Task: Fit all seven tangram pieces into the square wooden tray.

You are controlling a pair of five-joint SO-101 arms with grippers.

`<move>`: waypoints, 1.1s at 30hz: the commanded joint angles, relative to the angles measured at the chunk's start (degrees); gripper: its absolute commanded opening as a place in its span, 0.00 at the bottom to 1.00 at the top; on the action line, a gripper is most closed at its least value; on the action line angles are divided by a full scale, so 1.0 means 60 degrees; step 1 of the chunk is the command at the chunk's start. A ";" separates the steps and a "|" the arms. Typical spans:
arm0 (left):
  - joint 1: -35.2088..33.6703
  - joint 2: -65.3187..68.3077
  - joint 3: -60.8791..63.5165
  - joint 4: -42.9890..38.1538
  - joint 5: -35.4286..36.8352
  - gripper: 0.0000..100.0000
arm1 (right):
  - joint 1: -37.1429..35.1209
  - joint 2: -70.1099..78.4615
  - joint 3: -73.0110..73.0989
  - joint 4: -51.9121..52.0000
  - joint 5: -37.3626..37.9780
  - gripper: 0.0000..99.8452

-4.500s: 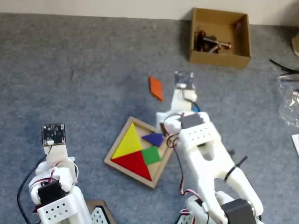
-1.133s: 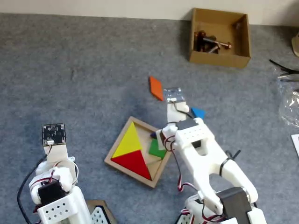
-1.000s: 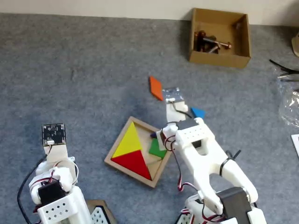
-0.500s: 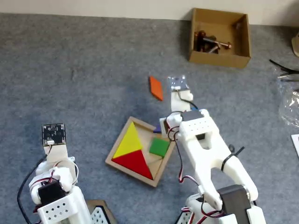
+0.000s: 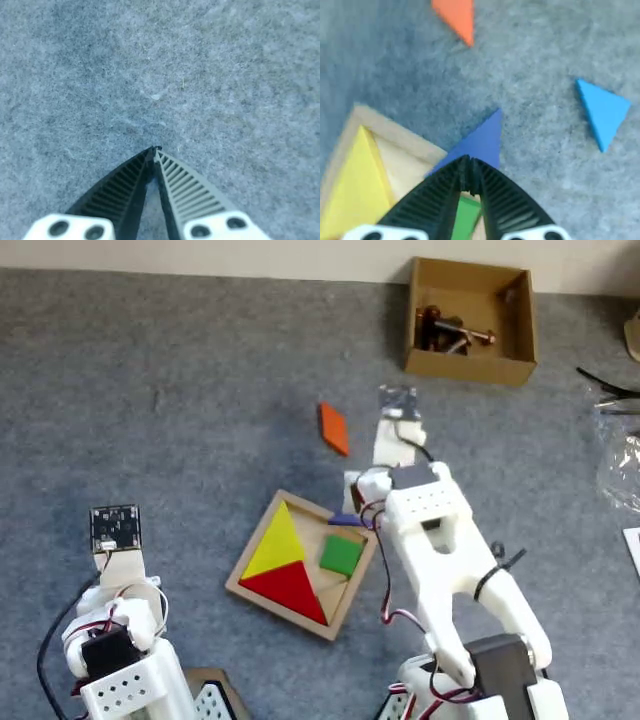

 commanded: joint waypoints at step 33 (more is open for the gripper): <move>0.0139 -0.0051 0.0198 0.0044 0.0088 0.01 | 0.1238 0.2864 -0.2484 0.1209 0.0293 0.01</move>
